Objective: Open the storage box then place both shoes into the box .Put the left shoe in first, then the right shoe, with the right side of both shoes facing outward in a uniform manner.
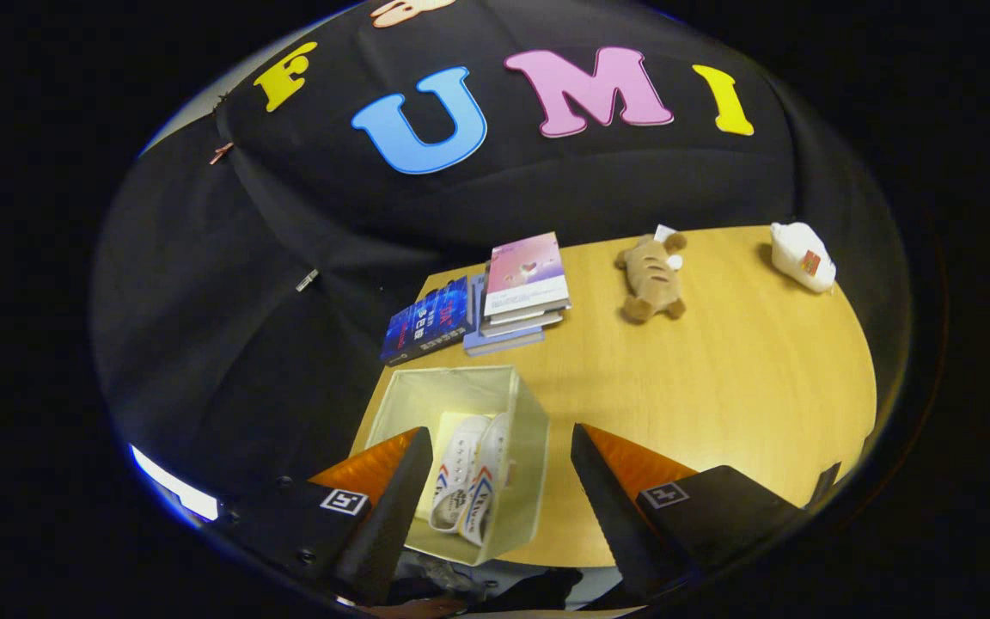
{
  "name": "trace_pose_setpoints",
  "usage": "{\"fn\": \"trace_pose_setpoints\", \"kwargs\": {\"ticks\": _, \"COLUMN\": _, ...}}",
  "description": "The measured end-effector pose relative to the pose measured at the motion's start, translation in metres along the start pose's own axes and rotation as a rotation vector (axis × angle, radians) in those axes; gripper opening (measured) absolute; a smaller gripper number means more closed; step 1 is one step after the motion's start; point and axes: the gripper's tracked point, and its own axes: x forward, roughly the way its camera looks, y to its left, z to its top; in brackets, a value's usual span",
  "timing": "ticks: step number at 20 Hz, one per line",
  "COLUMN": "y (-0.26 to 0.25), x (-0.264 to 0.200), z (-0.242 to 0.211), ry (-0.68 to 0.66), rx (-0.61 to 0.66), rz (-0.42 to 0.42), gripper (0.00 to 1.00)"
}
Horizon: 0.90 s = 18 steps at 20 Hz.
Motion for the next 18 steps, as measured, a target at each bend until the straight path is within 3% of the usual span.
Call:
{"fn": "trace_pose_setpoints", "kwargs": {"ticks": 7, "y": -0.108, "x": -0.075, "z": 0.108, "ry": -0.347, "rx": -0.199, "rz": -0.083, "gripper": 0.99}}
{"fn": "trace_pose_setpoints", "kwargs": {"ticks": 12, "y": -0.161, "x": -0.136, "z": 0.171, "ry": -0.614, "rx": -0.245, "rz": -0.109, "gripper": 0.98}}
{"fn": "trace_pose_setpoints", "kwargs": {"ticks": 18, "y": -0.185, "x": -0.162, "z": 0.183, "ry": -0.703, "rx": -0.284, "rz": -0.153, "gripper": 0.98}}
